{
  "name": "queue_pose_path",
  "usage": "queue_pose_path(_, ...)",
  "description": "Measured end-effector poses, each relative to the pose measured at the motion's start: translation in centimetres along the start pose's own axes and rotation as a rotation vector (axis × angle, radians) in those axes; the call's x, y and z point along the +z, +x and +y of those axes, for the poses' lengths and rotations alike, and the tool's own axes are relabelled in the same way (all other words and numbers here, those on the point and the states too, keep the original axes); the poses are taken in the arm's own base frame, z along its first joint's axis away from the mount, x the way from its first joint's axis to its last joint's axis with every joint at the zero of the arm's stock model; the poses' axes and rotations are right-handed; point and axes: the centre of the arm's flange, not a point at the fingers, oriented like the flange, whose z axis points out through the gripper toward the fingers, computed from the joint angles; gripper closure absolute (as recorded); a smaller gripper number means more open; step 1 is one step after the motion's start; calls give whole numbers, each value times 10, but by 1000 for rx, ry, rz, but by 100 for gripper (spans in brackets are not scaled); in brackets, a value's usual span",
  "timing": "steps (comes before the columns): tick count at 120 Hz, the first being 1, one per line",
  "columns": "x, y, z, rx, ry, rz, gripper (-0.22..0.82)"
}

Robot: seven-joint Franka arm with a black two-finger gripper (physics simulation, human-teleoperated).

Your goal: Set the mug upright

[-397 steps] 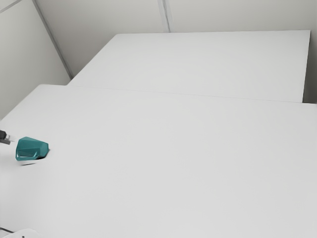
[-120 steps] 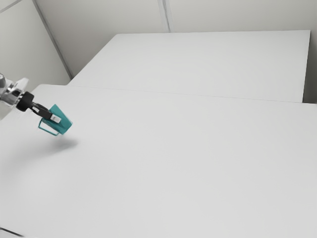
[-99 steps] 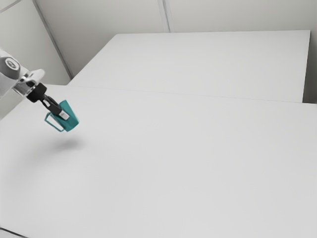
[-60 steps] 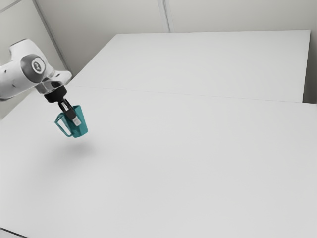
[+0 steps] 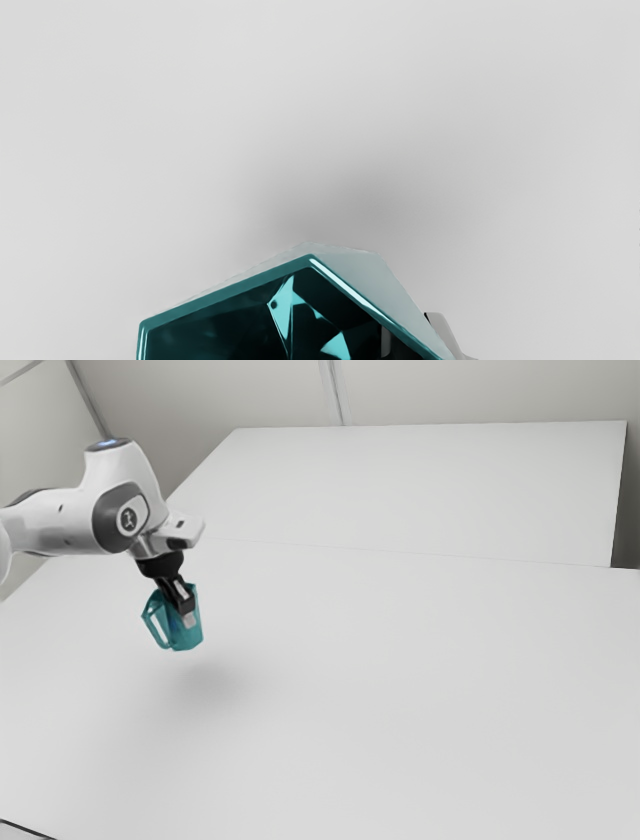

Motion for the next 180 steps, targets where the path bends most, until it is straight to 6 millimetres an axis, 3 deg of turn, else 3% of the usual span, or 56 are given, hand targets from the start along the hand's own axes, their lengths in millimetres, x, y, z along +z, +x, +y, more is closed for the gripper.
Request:
queue_pose_path(26, 19, -19, 9, -137, 41, -9, 79)
queue_pose_path(54, 36, -17, 40, -215, 84, -10, 79)
queue_pose_path(80, 54, -16, 52, -308, 96, -15, 79)
queue_pose_path(144, 92, -9, 60, -457, 118, 29, 79)
queue_pose_path(180, 85, -3, 66, -477, 142, 54, 52)
